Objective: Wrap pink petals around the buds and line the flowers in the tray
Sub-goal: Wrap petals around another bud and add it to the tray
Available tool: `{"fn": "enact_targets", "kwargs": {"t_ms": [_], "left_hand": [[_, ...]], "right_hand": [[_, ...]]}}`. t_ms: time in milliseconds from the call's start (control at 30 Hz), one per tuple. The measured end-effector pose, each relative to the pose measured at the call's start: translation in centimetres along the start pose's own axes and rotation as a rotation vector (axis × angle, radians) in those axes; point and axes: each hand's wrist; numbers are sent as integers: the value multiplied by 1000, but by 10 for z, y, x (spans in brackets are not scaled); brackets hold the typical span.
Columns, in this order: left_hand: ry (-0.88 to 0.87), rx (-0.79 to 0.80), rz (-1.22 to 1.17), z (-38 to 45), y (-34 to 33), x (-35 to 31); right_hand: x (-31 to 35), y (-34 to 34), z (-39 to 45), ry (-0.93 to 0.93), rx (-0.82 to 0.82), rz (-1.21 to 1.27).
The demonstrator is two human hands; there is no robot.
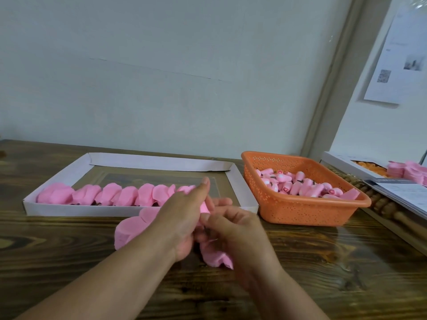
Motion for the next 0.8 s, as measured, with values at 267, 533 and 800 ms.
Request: {"fn": "enact_targets", "kwargs": {"t_ms": [267,533,800], "left_hand": [[-324,-126,168,60,3,-37],[-294,-149,288,96,-7,-29],[-94,40,418,101,-31,-18]], "right_hand": [[34,55,48,333,-427,-410],[6,67,56,575,-485,-510],[-2,75,63,646,-522,-523]]}}
Point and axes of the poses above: each hand's wrist, its own z-axis towards the middle knuckle, its own y-axis out of the back of the hand, x = y × z, and after that the axes turned 12 degrees about -x, right-handed
